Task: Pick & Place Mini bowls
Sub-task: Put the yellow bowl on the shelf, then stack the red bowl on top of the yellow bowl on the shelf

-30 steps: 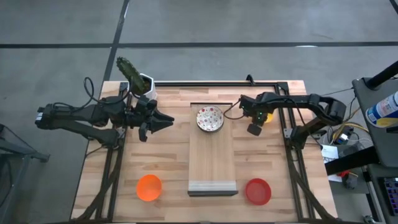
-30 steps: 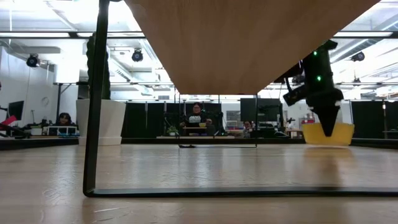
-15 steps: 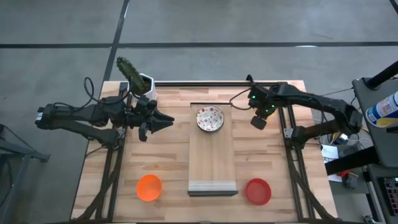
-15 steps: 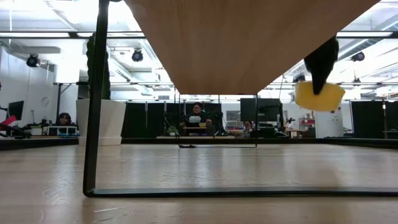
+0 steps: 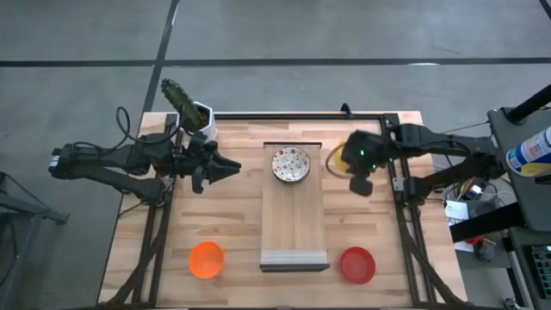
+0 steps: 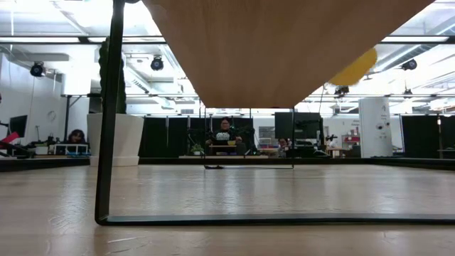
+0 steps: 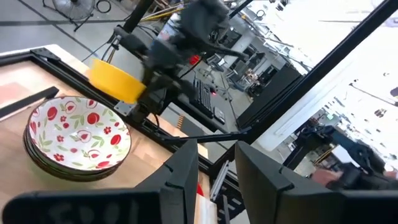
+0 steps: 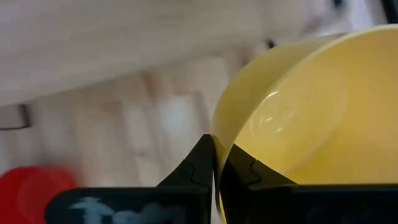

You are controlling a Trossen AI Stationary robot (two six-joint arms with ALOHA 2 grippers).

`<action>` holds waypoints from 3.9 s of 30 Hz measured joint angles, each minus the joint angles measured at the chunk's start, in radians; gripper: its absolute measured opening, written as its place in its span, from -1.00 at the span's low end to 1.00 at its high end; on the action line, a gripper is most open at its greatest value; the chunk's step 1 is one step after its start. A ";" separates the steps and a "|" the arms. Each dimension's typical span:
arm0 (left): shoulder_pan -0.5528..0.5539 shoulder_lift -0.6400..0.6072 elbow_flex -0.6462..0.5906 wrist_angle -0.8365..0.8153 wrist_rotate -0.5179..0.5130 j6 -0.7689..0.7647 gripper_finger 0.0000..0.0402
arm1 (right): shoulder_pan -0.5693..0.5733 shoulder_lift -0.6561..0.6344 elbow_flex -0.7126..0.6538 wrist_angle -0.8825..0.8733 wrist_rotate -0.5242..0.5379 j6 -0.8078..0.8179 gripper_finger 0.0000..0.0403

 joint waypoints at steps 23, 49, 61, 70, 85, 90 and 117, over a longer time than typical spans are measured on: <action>-0.001 0.005 0.000 -0.018 0.084 -0.014 -0.50 | 0.590 0.598 0.416 0.049 0.256 -0.190 -0.96; 0.000 0.006 0.000 -0.081 0.120 -0.031 -0.50 | 0.582 0.960 0.904 -0.307 0.274 -0.359 -0.96; -0.001 0.006 0.000 -0.083 0.134 -0.033 -0.50 | 0.582 0.958 0.904 -0.295 0.273 -0.152 -0.96; -0.001 0.006 0.000 -0.083 0.137 -0.033 -0.50 | 0.582 0.951 0.904 -0.229 0.229 -0.130 -0.87; -0.001 0.006 0.000 -0.084 0.140 -0.032 -0.50 | 0.578 0.936 1.003 -0.261 0.243 -0.022 -0.21; 0.000 0.006 0.000 -0.084 0.140 -0.026 -0.50 | 0.578 0.917 1.069 -0.283 0.238 0.080 -0.17; -0.001 0.006 -0.001 -0.087 0.143 -0.008 -0.50 | 0.816 0.580 0.614 -0.321 0.182 0.865 -0.32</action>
